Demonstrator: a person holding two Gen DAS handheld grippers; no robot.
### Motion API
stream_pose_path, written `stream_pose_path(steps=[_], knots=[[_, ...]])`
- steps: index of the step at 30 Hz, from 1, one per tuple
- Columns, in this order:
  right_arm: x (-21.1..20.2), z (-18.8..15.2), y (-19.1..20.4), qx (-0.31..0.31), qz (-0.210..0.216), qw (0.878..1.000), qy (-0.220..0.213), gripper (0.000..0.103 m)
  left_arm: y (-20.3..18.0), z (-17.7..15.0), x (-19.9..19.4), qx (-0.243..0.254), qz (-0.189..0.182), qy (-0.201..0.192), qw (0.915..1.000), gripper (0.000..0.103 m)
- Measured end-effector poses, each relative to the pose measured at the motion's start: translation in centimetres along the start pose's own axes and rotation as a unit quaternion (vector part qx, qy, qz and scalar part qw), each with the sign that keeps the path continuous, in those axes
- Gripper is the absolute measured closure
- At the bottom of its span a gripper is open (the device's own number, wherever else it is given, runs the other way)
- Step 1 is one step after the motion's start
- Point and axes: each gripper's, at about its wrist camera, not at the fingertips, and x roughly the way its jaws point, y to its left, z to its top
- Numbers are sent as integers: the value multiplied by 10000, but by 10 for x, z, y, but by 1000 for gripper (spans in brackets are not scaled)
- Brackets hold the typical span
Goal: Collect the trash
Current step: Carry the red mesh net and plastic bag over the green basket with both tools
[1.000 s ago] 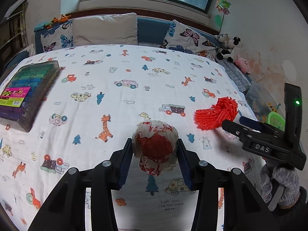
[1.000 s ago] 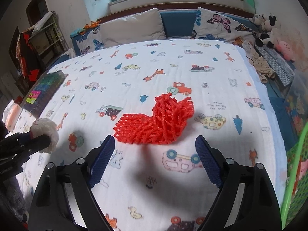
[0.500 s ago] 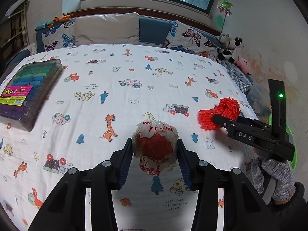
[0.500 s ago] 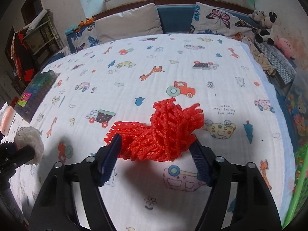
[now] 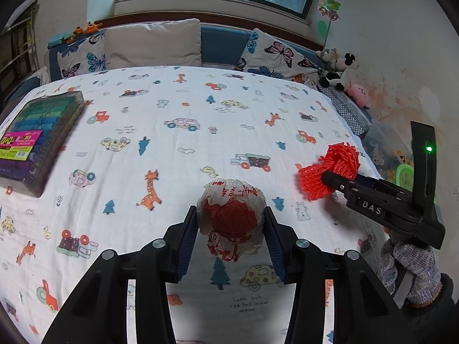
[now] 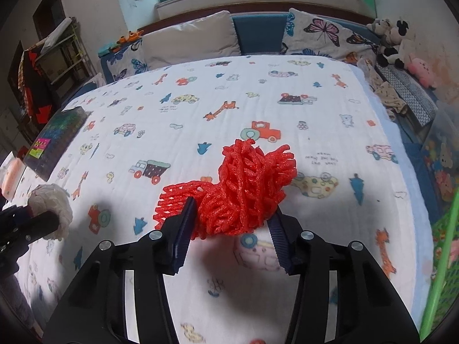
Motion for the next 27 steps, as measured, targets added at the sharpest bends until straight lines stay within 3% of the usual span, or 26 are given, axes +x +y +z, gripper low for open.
stream_pose_path(steps=[11, 27], knots=[[-66, -30, -34, 173, -319, 9988, -342, 53, -47, 2, -5, 374, -366, -25, 9986, 59], [-159, -91, -163, 1051, -1549, 9806, -582, 53, -188, 2, 3, 1391, -1175, 61, 9833, 59]])
